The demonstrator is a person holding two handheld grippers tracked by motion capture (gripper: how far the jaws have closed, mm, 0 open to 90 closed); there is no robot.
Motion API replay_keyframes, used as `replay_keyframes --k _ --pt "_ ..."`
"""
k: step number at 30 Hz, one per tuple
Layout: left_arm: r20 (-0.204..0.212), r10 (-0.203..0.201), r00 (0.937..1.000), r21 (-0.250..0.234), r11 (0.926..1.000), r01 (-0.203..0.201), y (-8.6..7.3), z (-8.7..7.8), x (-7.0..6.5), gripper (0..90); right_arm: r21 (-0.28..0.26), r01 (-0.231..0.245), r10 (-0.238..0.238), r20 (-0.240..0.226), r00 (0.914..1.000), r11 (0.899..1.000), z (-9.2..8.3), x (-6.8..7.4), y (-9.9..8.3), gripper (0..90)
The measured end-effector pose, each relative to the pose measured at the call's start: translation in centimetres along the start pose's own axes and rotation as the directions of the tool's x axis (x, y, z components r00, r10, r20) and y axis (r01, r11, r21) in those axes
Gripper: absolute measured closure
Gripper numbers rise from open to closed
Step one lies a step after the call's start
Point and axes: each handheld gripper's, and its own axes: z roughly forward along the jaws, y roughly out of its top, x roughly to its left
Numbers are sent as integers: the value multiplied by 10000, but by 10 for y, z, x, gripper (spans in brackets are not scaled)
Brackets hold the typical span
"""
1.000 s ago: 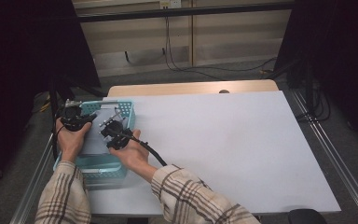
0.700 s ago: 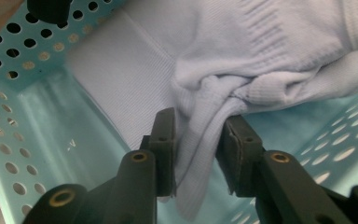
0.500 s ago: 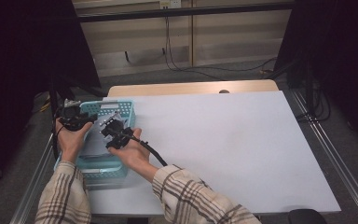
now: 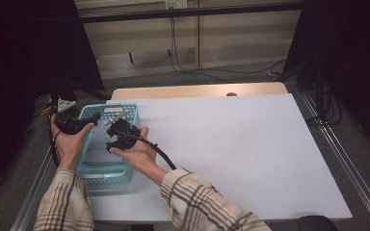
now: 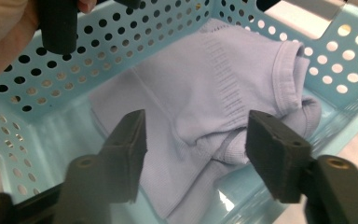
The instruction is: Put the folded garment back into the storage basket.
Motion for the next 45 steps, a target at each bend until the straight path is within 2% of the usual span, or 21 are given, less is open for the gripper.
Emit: replay_keyframes --k 1,4,7,8,10,12,14,18,24,25,27,29,30,32,33,35,37,40,42,43,45 --pt "88 111 9999 226 9997 -113 0 -1 0 126 -17 18 -19 -69 10000 10000 -1 -1 0 344" --pt "23 377 9993 3 9993 -377 -1 -3 -2 104 -203 -41 38 -137 9999 9998 -5 -4 -2 284" --pt "100 236 9997 -324 9992 -233 0 -7 -5 76 -474 -182 167 -308 9994 9987 -8 -8 -4 230" --pt "74 388 9992 -185 9991 -387 0 -10 -4 74 -560 -264 250 -256 9994 9981 -9 -9 -5 207" --pt "220 317 9993 -426 9986 -308 0 -13 -4 42 -692 -253 241 -176 9996 9973 -12 -12 -6 167" --pt "415 21 9991 -661 9978 7 0 -18 -7 32 -906 -373 356 -210 9991 9952 -15 -13 -7 136" --pt "528 73 9986 -963 9953 -21 -1 -21 -8 28 -1075 -361 329 -312 9990 9935 -17 -13 -8 107" --pt "557 202 9982 -1162 9931 -136 -2 -27 -10 28 -1399 -332 286 -349 9990 9896 -24 -17 -9 74" --pt "674 299 9973 -1220 9923 -215 -4 -38 -11 25 -1903 -259 213 -263 9994 9814 -36 -24 -14 71" --pt "722 480 9962 -1294 9908 -384 -5 -40 -9 23 -1931 -310 275 -206 9994 9807 -38 -26 -15 71" --pt "834 47 9965 -1581 9874 86 -7 -43 -12 25 -2066 -317 293 -147 9995 9779 -41 -29 -18 66" --pt "838 -47 9965 -1441 9894 168 -8 -48 -13 48 -2147 -558 566 -28 9984 9751 -45 -31 -20 56" --pt "851 -36 9964 -1603 9869 172 -9 -48 -14 48 -2245 -500 542 128 9984 9732 -46 -33 -22 64" --pt "882 -33 9961 -1505 9885 166 -9 -53 -17 49 -2415 -389 465 256 9986 9696 -48 -35 -26 65" --pt "783 30 9969 -1701 9854 104 -9 -54 -18 50 -2423 -446 528 275 9982 9692 -49 -36 -28 65" --pt "1076 -31 9942 -1673 9857 212 -10 -58 -22 52 -2552 -453 565 366 9977 9658 -51 -39 -31 66" --pt "861 287 9959 -1894 9818 -119 -9 -61 -26 53 -2688 -505 639 414 9971 9619 -54 -41 -34 66" --pt "532 243 9983 -2225 9749 -118 -11 -68 -33 59 -2869 -410 636 699 9955 9571 -60 -47 -38 66" --pt "713 81 9974 -2366 9716 90 -12 -70 -38 59 -2957 -414 699 863 9938 9544 -63 -50 -40 69" --pt "1120 181 9935 -2327 9725 85 -13 -71 -39 59 -2997 -385 691 921 9934 9533 -65 -52 -42 69" --pt "825 533 9952 -2246 9739 -335 -14 -72 -45 59 -3152 -425 759 945 9926 9481 -69 -56 -46 69"
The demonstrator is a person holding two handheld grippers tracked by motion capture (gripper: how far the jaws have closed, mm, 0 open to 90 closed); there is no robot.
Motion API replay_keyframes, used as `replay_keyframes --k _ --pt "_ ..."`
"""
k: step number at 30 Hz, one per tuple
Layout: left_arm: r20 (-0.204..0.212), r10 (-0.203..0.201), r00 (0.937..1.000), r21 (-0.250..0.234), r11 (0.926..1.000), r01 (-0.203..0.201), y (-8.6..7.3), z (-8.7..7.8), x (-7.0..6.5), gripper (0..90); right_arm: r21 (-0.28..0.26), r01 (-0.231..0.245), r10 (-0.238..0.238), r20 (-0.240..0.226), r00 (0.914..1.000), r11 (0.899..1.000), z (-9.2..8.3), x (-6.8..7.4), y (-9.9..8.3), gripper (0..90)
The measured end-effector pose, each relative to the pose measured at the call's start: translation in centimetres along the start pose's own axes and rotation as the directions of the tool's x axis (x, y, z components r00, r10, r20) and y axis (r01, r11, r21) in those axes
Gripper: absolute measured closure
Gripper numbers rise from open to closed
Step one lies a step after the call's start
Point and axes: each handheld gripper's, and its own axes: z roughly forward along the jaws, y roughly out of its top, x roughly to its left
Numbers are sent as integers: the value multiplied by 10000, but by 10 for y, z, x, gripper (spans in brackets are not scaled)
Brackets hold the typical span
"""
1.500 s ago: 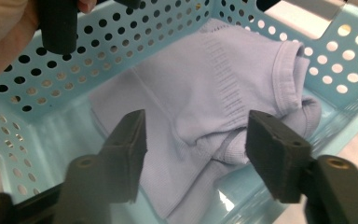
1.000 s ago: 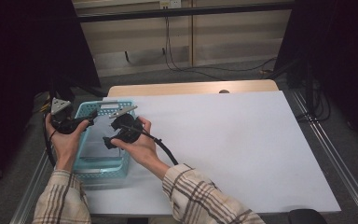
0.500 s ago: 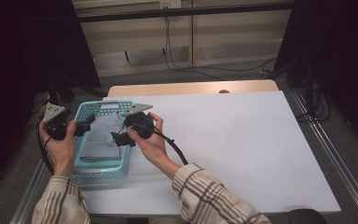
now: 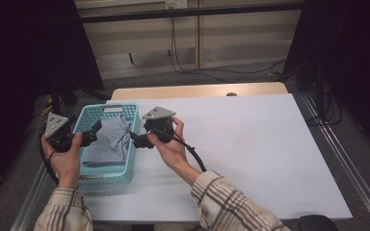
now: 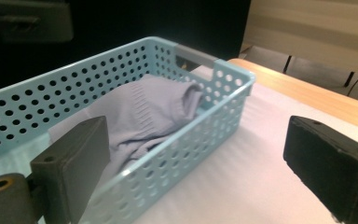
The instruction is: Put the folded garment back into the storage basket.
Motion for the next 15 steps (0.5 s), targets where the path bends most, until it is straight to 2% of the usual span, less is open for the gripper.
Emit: replay_keyframes --k 1,2,3,5,6,7,9,10,11,13,15 --pt "145 -38 9999 17 10000 38 -1 -1 -3 59 -53 -56 56 4 10000 10000 -2 -2 -1 69" --pt "-16 47 10000 -43 10000 -47 -2 -1 -6 59 -65 -69 69 50 10000 10000 -5 -5 -2 69" --pt "-5 204 9998 157 9997 -204 -1 -3 -7 58 -135 -101 102 82 9999 9999 -7 -7 -2 69" --pt "-35 -107 9999 -114 9999 107 -2 -2 -12 59 -286 -116 124 259 9996 9995 -12 -13 -3 69" --pt "-6 -149 9999 -143 9998 149 -2 -3 -13 59 -420 -363 374 272 9989 9985 -14 -15 -3 70" --pt "23 -208 9998 -144 9997 209 -2 -4 -15 58 -470 -348 362 283 9989 9983 -17 -18 -3 69" --pt "70 -46 10000 -152 9999 47 -1 -6 -20 58 -580 -350 375 419 9984 9977 -22 -23 -5 66" --pt "66 228 9997 -58 9997 -228 -1 -8 -21 59 -558 -306 332 471 9983 9980 -24 -25 -6 62" --pt "113 289 9995 -64 9996 -289 -1 -8 -24 58 -636 -313 344 487 9982 9975 -26 -27 -7 58" --pt "240 204 9995 -147 9997 -201 -2 -11 -29 58 -783 -389 441 661 9968 9962 -30 -30 -8 34" --pt "354 252 9991 -214 9995 -244 -2 -14 -33 58 -827 -98 165 808 9966 9965 -35 -34 -11 25"
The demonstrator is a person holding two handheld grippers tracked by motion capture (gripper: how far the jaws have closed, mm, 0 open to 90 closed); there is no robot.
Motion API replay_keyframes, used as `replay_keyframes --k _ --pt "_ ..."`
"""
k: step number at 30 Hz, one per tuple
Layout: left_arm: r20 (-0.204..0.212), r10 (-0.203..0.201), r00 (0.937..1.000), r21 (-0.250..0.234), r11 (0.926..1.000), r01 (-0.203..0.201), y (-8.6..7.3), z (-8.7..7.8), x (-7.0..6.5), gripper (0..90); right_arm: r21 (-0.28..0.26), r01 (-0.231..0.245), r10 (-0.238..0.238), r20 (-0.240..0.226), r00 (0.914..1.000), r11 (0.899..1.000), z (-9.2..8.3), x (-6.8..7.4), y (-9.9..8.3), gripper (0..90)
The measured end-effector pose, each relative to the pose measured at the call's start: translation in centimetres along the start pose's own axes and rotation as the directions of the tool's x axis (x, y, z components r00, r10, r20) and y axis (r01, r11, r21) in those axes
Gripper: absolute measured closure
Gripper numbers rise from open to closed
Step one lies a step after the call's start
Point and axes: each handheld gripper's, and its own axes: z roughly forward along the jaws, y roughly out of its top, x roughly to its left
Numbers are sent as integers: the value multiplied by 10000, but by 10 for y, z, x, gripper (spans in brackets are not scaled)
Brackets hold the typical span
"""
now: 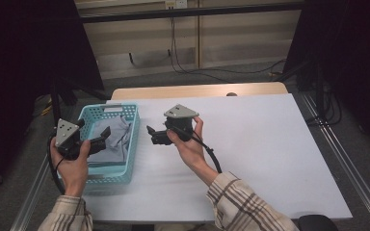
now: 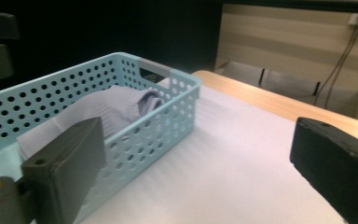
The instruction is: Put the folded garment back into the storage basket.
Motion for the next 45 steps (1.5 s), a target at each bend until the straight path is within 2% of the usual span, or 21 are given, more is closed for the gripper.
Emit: replay_keyframes --k 3,5,6,7,8,9,12,13,14,15,19,21,24,26,27,29,31,38,42,44,45 --pt "10 252 9997 77 9997 -252 0 -4 -5 58 -158 -97 100 182 9998 9998 -8 -4 -2 19" --pt "147 83 9999 73 9999 -84 -2 -5 -9 58 -220 5 0 263 9997 9998 -13 -8 -4 17" --pt "93 163 9998 85 9998 -164 -3 -6 -10 58 -332 -127 139 344 9993 9994 -15 -9 -4 18" --pt "170 240 9996 178 9995 -243 -5 -7 -11 58 -279 110 -99 393 9992 9996 -18 -11 -5 19" --pt "122 208 9997 93 9997 -209 -6 -8 -14 58 -287 -93 107 493 9987 9995 -21 -12 -6 23" --pt "148 220 9996 52 9997 -221 -7 -8 -15 58 -313 96 -80 494 9987 9995 -24 -15 -7 22" --pt "217 191 9996 100 9998 -194 -8 -11 -19 54 -476 -51 81 621 9980 9989 -32 -20 -8 20" --pt "156 328 9993 152 9993 -331 -9 -13 -20 54 -430 50 -19 700 9975 9991 -36 -23 -9 19" --pt "188 160 9997 67 9998 -161 -10 -13 -23 54 -474 32 3 742 9972 9989 -39 -24 -9 20" --pt "242 296 9993 181 9994 -301 -10 -16 -23 53 -580 -58 101 741 9972 9983 -42 -25 -10 20" --pt "184 133 9997 -311 9994 -127 -11 -23 -27 54 -683 65 -1 932 9957 9976 -56 -33 -13 21" --pt "-87 142 9999 -391 9991 -145 -12 -28 -25 55 -737 102 -20 1109 9938 9972 -63 -36 -15 21" --pt "62 -92 9999 -319 9994 94 -16 -33 -24 55 -738 295 -206 1189 9927 9968 -74 -42 -19 22" --pt "-22 108 9999 -281 9995 -108 -19 -36 -26 55 -732 253 -156 1303 9913 9970 -82 -47 -22 22" --pt "36 81 10000 -237 9997 -80 -20 -38 -28 54 -729 275 -173 1366 9905 9970 -86 -49 -23 21" --pt "-227 104 9997 -223 9997 -110 -22 -41 -31 55 -759 303 -187 1493 9886 9967 -93 -54 -26 22" --pt "-110 -82 9999 -196 9998 80 -23 -44 -33 54 -803 342 -213 1568 9874 9962 -102 -58 -28 21" --pt "-143 327 9994 -28 9995 -327 -27 -56 -42 51 -917 402 -210 2019 9792 9950 -129 -71 -38 21" --pt "-276 -30 9996 -288 9996 22 -32 -63 -47 49 -908 460 -241 2285 9732 9948 -144 -80 -46 21" --pt "-473 412 9980 -169 9990 -420 -34 -65 -51 44 -925 356 -122 2422 9702 9951 -150 -85 -51 21" --pt "-355 392 9986 -162 9991 -398 -34 -66 -52 41 -915 344 -106 2495 9683 9952 -153 -87 -53 21"
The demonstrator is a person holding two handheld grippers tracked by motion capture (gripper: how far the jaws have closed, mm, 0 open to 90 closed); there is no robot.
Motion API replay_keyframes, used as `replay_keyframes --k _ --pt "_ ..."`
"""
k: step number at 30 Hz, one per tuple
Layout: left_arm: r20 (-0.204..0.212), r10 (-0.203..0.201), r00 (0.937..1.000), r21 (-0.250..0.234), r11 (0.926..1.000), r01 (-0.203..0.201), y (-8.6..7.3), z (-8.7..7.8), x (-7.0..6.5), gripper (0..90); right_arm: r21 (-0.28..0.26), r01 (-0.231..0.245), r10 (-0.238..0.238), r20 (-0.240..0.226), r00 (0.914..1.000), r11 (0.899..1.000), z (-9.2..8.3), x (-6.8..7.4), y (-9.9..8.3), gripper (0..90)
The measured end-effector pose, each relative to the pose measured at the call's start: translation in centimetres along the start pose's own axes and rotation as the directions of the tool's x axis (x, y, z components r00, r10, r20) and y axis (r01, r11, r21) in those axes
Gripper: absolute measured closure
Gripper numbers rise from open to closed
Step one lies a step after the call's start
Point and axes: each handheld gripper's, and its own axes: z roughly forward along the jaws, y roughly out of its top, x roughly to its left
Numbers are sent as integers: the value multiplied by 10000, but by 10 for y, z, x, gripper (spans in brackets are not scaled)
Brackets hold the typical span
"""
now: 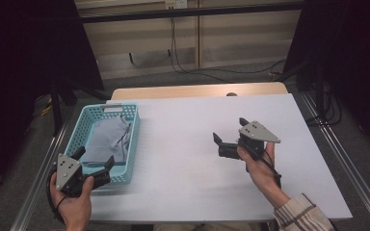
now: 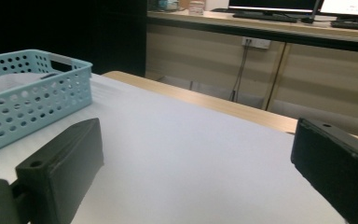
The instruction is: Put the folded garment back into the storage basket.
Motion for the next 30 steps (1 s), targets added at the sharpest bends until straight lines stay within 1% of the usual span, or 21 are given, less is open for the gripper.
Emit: replay_keyframes --k 1,2,3,4,5,7,9,11,12,13,15,16,17,18,19,20,22,25,26,27,30 --pt "40 -147 9999 -24 9999 147 0 0 -1 41 31 -64 64 116 9999 10000 -3 -3 -2 21" --pt "181 -94 9998 110 9999 92 -1 -2 0 41 27 -83 83 199 9998 10000 -6 -5 -3 21" --pt "135 -399 9991 -100 9991 401 -2 0 -4 40 12 -105 105 245 9996 9999 -9 -8 -5 22" --pt "75 -355 9993 -149 9993 357 -3 0 -6 41 9 -66 66 332 9994 10000 -13 -11 -6 21" --pt "31 -150 9999 22 9999 150 -4 0 -8 41 -41 -71 73 404 9992 10000 -16 -13 -6 21" --pt "16 -181 9998 -83 9998 181 -8 3 -13 47 0 42 -42 479 9988 10000 -24 -17 -7 22" --pt "175 -443 9989 -106 9990 445 -11 7 -17 46 -64 275 -270 676 9973 9996 -32 -22 -7 22" --pt "199 -237 9995 -14 9997 237 -10 9 -17 46 -101 364 -355 805 9961 9993 -40 -28 -8 20" --pt "280 -633 9976 -269 9976 640 -10 11 -20 46 -75 298 -290 905 9955 9995 -44 -30 -10 20" --pt "296 -714 9970 -315 9969 723 -10 12 -22 46 -60 277 -270 948 9951 9996 -47 -33 -11 20" --pt "351 -557 9978 -289 9980 567 -11 12 -24 46 48 257 -260 1006 9946 9997 -52 -37 -17 18" --pt "388 -626 9973 -333 9974 639 -11 13 -27 45 104 223 -233 1099 9937 9997 -54 -38 -19 18" --pt "398 -551 9977 -408 9976 567 -12 13 -29 45 140 142 -157 1109 9937 9998 -56 -40 -22 18" --pt "431 -390 9983 -350 9986 405 -12 13 -29 45 180 119 -141 1274 9917 9998 -59 -41 -24 17" --pt "544 -407 9977 -354 9985 426 -12 14 -30 45 138 58 -75 1294 9916 9999 -61 -42 -26 17" --pt "491 -484 9976 -553 9972 511 -12 16 -32 46 173 -36 11 1399 9902 9998 -63 -43 -28 17" --pt "604 -612 9963 -608 9960 648 -13 17 -32 46 108 -191 173 1512 9883 9998 -69 -45 -33 17" --pt "449 -536 9976 -592 9967 562 -14 17 -29 43 130 -243 215 1831 9829 9996 -80 -47 -39 17" --pt "522 -611 9968 -529 9966 639 -15 18 -28 39 28 -314 304 1827 9827 9995 -83 -48 -41 17" --pt "616 -921 9938 -595 9936 958 -16 19 -28 39 53 -346 329 1971 9798 9994 -87 -48 -42 17" --pt "601 -876 9943 -618 9939 913 -18 20 -27 39 109 -402 367 2239 9739 9991 -97 -49 -46 16"
